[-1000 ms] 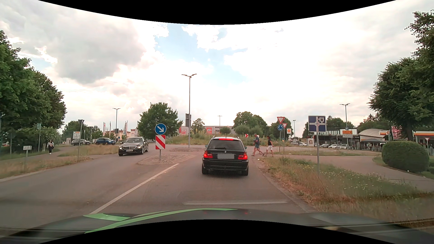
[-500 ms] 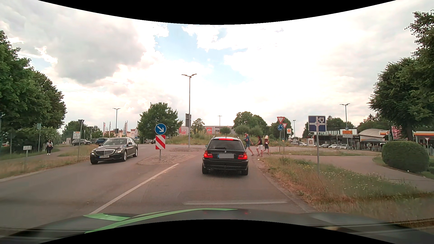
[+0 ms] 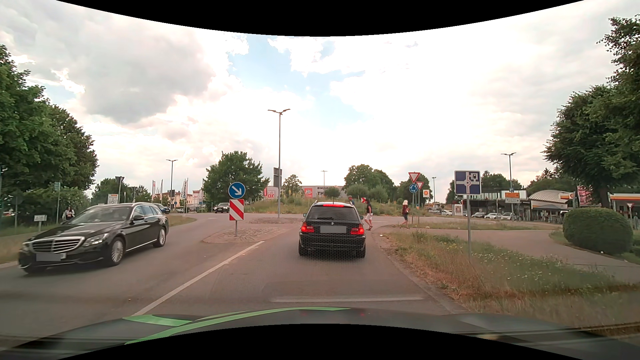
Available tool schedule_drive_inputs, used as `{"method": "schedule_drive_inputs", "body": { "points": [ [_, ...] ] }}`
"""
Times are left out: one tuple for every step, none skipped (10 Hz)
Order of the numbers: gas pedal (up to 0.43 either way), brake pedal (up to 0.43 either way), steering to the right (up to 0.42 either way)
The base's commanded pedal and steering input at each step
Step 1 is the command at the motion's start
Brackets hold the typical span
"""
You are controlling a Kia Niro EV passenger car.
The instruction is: Follow the waypoints while adhering to traffic rules and regulations
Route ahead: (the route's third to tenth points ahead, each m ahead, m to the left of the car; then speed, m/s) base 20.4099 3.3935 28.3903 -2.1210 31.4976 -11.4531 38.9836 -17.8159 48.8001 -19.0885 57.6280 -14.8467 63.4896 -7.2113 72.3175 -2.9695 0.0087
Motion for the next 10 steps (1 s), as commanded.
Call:
{"method": "schedule_drive_inputs", "body": {
  "points": [
    [0.0, 0.238, 0.039],
    [0.0, 0.238, 0.039],
    [0.0, 0.238, 0.039],
    [0.0, 0.232, 0.039],
    [0.0, 0.232, 0.038],
    [0.0, 0.201, 0.038],
    [0.0, 0.152, 0.039],
    [0.0, 0.104, 0.039],
    [0.0, 0.085, 0.038],
    [0.0, 0.079, 0.038]
  ]
}}
